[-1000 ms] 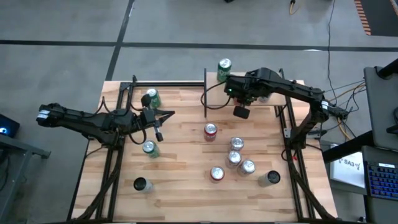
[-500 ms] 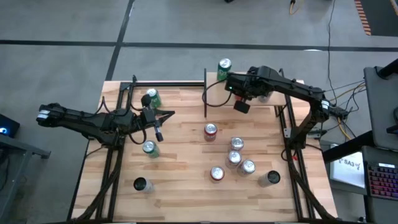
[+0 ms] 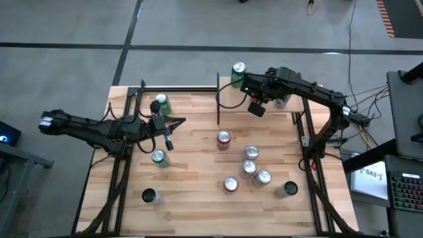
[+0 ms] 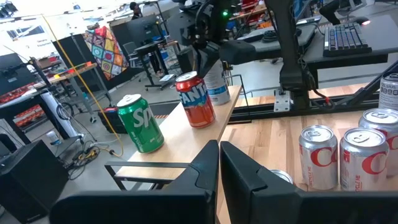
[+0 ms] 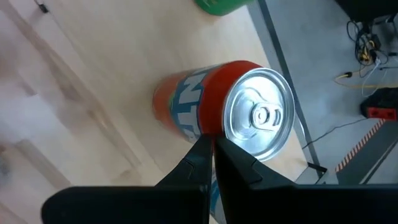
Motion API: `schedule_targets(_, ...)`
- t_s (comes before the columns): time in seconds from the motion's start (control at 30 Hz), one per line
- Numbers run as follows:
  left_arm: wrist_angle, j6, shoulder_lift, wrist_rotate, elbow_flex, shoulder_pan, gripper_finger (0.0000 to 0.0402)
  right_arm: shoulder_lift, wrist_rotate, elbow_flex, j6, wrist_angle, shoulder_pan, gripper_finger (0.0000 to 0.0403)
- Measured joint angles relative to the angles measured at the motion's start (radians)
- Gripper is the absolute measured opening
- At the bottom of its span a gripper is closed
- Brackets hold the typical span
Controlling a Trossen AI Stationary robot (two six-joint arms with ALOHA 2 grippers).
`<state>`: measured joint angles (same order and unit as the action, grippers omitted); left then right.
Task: Place canned beverage on shelf
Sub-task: Put the top left orange soda can on the shelf
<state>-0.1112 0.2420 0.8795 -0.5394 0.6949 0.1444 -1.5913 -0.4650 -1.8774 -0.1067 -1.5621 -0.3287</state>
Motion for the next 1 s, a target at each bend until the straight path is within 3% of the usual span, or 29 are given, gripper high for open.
schedule_targets(0.53, 0.0, 0.002, 0.0, 0.0, 0.0, 0.0, 0.0, 0.0, -0.004, 0.0, 0.012, 0.048, -0.108, 0.0009)
schedule_targets(0.7, 0.0, 0.003, 0.0, 0.0, 0.0, 0.0, 0.0, 0.0, 0.14, 0.001, -0.003, 0.064, -0.106, 0.0009)
schedule_targets(1.0, 0.0, 0.004, 0.0, 0.0, 0.001, 0.0, 0.0, 0.0, 0.051, 0.001, -0.052, 0.181, -0.11, 0.0009)
